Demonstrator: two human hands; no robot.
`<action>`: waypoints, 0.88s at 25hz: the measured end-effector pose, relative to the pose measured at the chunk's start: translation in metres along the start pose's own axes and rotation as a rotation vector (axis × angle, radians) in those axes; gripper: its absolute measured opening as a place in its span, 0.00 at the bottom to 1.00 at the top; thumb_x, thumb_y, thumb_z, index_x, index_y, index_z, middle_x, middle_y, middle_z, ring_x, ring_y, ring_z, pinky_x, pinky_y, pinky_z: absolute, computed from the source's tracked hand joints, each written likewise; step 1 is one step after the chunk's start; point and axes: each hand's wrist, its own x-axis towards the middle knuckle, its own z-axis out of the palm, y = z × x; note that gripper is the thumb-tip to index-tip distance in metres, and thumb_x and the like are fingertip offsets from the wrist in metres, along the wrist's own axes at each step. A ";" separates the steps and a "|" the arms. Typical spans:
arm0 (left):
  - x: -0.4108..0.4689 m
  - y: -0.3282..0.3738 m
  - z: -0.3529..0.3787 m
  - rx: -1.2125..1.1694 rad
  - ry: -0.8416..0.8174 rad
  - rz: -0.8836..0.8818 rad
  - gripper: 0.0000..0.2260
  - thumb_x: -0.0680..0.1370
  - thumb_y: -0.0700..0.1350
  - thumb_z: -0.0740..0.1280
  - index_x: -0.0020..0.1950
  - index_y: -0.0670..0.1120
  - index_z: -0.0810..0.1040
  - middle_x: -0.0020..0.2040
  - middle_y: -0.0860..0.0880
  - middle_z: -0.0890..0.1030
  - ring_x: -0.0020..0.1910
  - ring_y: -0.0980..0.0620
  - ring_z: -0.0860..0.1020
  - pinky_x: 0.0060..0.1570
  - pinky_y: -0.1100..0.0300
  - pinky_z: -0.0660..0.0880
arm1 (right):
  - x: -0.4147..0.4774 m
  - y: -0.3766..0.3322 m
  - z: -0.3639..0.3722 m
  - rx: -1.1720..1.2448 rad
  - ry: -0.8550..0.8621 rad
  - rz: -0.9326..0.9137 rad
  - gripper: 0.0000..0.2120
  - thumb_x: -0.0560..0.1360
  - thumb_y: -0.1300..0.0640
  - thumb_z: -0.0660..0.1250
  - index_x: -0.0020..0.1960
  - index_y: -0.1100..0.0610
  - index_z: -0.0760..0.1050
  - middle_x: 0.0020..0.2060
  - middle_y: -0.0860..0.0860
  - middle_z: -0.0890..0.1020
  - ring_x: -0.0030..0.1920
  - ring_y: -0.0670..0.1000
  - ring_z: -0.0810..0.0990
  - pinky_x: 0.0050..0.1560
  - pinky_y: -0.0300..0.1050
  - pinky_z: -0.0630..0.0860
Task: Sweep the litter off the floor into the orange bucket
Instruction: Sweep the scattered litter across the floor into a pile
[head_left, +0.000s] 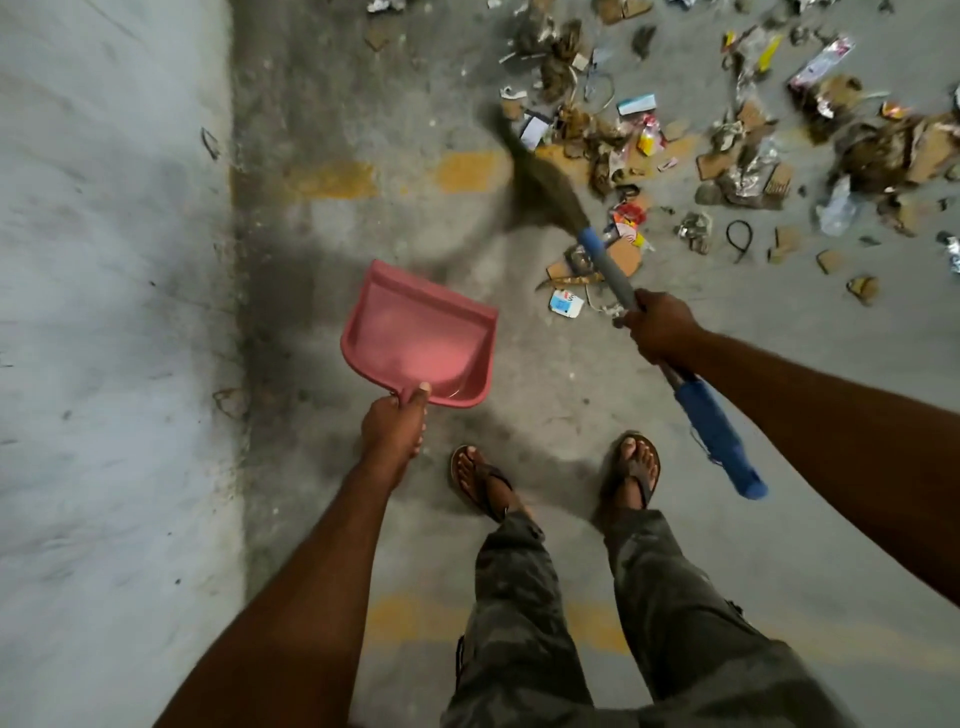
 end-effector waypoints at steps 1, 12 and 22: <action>-0.009 0.002 0.012 -0.014 0.006 -0.006 0.21 0.80 0.58 0.70 0.36 0.43 0.78 0.28 0.47 0.77 0.22 0.51 0.73 0.25 0.62 0.69 | 0.003 0.002 -0.007 0.032 0.047 -0.032 0.16 0.82 0.54 0.63 0.67 0.58 0.75 0.51 0.62 0.83 0.48 0.65 0.83 0.50 0.60 0.83; -0.085 -0.006 0.092 -0.162 0.077 -0.086 0.20 0.79 0.57 0.71 0.36 0.43 0.78 0.26 0.48 0.76 0.23 0.50 0.72 0.27 0.62 0.69 | -0.015 0.098 -0.058 -0.255 -0.181 -0.037 0.11 0.82 0.53 0.64 0.61 0.57 0.77 0.44 0.57 0.82 0.39 0.58 0.82 0.40 0.49 0.80; -0.136 -0.034 0.113 -0.197 0.089 0.004 0.21 0.78 0.59 0.71 0.34 0.45 0.78 0.26 0.48 0.76 0.21 0.50 0.72 0.24 0.63 0.68 | -0.073 0.112 -0.082 -0.067 0.038 -0.220 0.13 0.82 0.53 0.63 0.65 0.53 0.74 0.46 0.60 0.83 0.41 0.64 0.83 0.43 0.60 0.84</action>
